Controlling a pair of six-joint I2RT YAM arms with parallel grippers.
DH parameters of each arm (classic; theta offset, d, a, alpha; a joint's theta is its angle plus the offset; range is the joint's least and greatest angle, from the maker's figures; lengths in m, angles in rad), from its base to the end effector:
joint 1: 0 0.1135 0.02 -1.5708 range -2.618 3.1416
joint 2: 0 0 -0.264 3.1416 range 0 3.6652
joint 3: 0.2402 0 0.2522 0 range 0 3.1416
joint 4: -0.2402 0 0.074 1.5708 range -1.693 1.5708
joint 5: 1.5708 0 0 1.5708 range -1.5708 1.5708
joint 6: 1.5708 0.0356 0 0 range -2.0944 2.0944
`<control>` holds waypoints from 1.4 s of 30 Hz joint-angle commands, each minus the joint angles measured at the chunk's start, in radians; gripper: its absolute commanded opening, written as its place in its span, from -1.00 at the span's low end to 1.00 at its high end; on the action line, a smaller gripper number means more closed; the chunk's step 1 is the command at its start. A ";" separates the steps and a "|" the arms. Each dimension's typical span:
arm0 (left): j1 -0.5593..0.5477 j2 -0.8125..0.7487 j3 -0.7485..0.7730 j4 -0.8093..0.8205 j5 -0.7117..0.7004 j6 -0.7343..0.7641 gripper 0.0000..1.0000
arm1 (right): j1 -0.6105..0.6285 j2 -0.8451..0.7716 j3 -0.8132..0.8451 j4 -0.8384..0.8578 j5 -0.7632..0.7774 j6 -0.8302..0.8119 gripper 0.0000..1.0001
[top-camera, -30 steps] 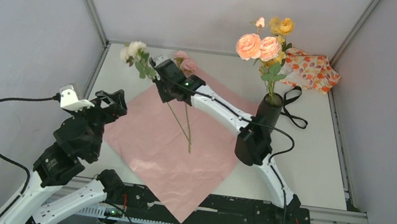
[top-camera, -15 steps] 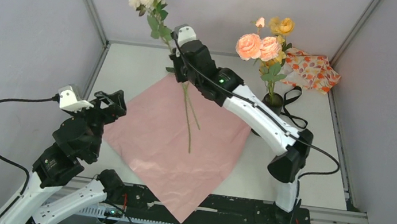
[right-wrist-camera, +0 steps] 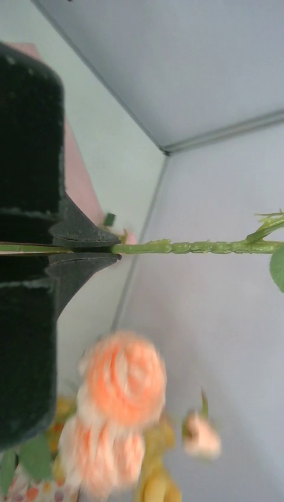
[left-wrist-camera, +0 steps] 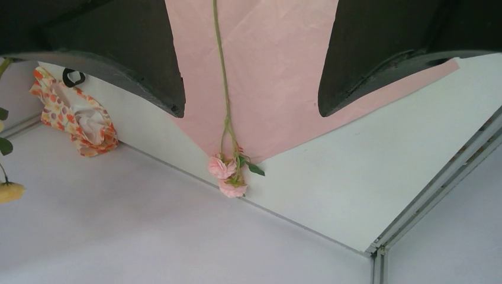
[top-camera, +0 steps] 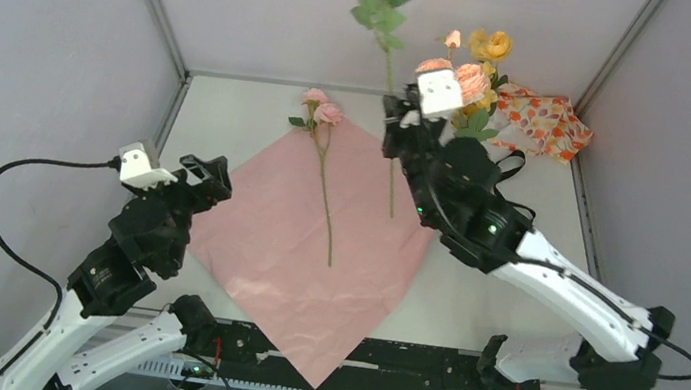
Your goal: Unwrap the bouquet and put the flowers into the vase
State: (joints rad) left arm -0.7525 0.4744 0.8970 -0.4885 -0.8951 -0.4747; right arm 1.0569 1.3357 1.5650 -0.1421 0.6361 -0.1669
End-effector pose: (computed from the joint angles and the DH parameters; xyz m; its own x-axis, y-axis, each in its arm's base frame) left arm 0.0774 -0.0344 0.3829 0.0216 -0.4119 -0.9110 -0.1473 0.8999 -0.4104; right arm 0.1588 0.2384 0.4933 0.1103 -0.0765 -0.9910 -0.3968 0.9107 -0.1145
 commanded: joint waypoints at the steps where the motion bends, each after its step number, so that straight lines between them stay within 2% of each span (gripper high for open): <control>1: 0.000 0.037 -0.016 0.048 0.037 -0.026 0.74 | 0.005 -0.168 -0.150 0.358 0.181 -0.149 -1.00; 4: 0.000 0.059 -0.014 0.060 0.060 -0.038 0.74 | -0.012 -0.251 -0.224 0.428 0.233 -0.189 -1.00; 13: 0.001 0.111 -0.010 0.084 0.108 -0.062 0.73 | -0.210 -0.375 -0.276 0.269 0.232 -0.050 -1.00; 17: 0.000 0.121 -0.015 0.093 0.117 -0.068 0.73 | -0.294 -0.397 -0.307 0.280 0.225 -0.052 -1.00; 26: 0.001 0.125 -0.023 0.098 0.129 -0.077 0.73 | -0.460 -0.319 -0.445 0.565 0.189 -0.150 -1.00; 35: 0.001 0.142 -0.026 0.103 0.117 -0.073 0.73 | -0.487 -0.267 -0.522 0.824 0.160 -0.305 -1.00; 42: 0.001 0.167 -0.027 0.116 0.126 -0.077 0.73 | -0.514 -0.278 -0.582 0.891 0.118 -0.291 -1.00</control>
State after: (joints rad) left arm -0.7525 0.6296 0.8768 -0.4210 -0.7788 -0.5358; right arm 0.5671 1.0775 0.9913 0.6422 0.7959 -0.4442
